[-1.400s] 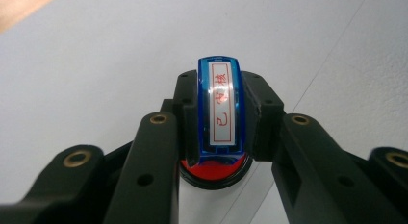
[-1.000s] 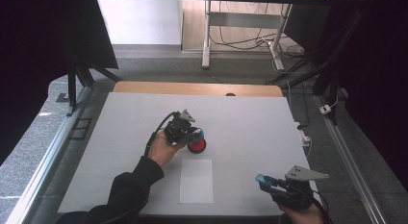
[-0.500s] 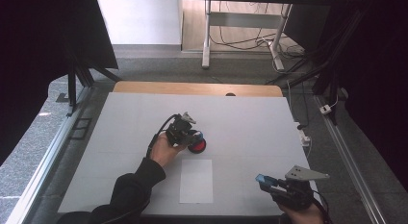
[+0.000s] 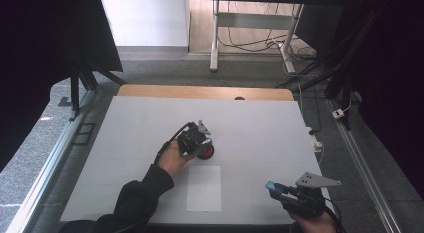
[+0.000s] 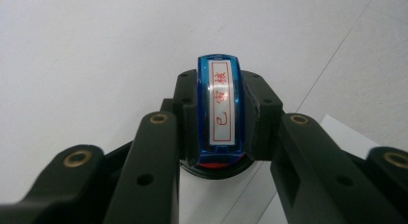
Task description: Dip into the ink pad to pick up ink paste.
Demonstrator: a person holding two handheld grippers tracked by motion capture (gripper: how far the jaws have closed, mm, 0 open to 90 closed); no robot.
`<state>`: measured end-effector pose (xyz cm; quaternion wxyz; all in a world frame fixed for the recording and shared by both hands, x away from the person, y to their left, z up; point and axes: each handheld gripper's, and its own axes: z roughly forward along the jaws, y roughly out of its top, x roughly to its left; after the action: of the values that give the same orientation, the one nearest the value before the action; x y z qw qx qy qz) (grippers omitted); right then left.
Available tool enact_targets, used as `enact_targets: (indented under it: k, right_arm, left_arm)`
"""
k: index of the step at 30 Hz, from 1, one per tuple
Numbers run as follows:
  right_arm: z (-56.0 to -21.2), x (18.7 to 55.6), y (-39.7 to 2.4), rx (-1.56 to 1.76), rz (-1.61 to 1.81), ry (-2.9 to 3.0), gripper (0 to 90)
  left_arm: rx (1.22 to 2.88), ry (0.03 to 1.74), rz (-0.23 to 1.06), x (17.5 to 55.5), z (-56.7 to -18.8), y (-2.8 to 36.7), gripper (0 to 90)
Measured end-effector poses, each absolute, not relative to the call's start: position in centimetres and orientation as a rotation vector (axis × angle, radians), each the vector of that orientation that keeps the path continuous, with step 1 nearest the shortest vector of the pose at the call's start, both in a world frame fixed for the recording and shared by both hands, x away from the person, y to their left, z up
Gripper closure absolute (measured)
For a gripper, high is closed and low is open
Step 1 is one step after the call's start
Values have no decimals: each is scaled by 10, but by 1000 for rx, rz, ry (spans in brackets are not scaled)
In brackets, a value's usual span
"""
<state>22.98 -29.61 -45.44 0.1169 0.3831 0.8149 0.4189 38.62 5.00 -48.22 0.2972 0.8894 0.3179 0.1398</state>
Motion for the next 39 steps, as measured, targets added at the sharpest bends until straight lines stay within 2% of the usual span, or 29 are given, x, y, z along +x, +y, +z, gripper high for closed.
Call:
enact_targets:
  k: [14, 19, 28, 35, 39]
  right_arm:
    - [-455, 231, -296, 1119, 1233, 2392, 679]
    - [-455, 231, -295, 1112, 1227, 2397, 679]
    - [-455, 230, -294, 1104, 1223, 2398, 679]
    - [-455, 230, -294, 1102, 1216, 2398, 679]
    - [-455, 231, -294, 1105, 1222, 2397, 678]
  left_arm:
    - [2256, 926, 166, 402, -487, 71, 709]
    - [2259, 922, 190, 399, -487, 70, 708]
    - [2297, 871, 335, 386, -487, 59, 708]
    - [2249, 873, 275, 390, -490, 68, 705]
    - [2246, 866, 293, 389, -491, 67, 703]
